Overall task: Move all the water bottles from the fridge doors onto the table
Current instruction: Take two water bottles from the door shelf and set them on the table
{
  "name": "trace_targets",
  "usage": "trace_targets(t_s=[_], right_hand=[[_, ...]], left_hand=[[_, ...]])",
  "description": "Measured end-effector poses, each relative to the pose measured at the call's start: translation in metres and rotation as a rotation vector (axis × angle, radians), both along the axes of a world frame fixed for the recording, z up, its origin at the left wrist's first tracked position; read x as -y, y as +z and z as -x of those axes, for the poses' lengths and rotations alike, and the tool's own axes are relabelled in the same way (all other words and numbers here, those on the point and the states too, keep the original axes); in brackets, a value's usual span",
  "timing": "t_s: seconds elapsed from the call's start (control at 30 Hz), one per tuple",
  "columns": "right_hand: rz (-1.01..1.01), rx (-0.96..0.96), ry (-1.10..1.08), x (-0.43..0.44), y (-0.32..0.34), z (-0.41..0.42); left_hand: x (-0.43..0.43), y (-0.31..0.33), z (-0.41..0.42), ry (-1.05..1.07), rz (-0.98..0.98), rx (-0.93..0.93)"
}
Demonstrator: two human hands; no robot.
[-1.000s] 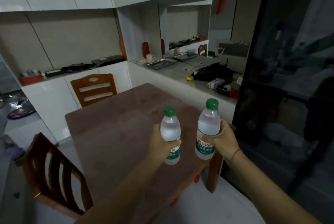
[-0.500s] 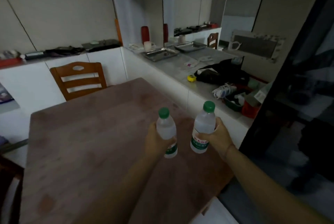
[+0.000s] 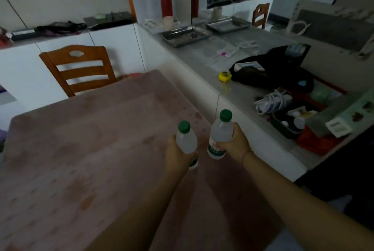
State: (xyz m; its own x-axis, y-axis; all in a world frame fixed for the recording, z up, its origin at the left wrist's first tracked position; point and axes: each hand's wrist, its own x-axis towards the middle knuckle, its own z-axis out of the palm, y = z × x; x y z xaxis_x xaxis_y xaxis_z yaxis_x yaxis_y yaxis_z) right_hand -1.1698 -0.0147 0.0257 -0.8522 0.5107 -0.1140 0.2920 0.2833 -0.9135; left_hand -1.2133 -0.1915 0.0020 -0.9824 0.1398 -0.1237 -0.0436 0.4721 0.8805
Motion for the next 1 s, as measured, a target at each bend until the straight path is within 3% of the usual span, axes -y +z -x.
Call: trace_targets(t_s=[0.63,0.87,1.0], right_hand=[[-0.001,0.085,0.058,-0.009,-0.031,0.051],[0.078,0.082,0.044,-0.008,-0.029,0.030],[0.006,0.037,-0.042,-0.010,-0.028,-0.002]], left_hand=[[-0.028,-0.010,0.033,-0.085,0.005,0.045],[-0.023,-0.008,0.013,-0.126,0.040,0.026],[-0.011,-0.003,-0.018,-0.062,0.166,0.159]])
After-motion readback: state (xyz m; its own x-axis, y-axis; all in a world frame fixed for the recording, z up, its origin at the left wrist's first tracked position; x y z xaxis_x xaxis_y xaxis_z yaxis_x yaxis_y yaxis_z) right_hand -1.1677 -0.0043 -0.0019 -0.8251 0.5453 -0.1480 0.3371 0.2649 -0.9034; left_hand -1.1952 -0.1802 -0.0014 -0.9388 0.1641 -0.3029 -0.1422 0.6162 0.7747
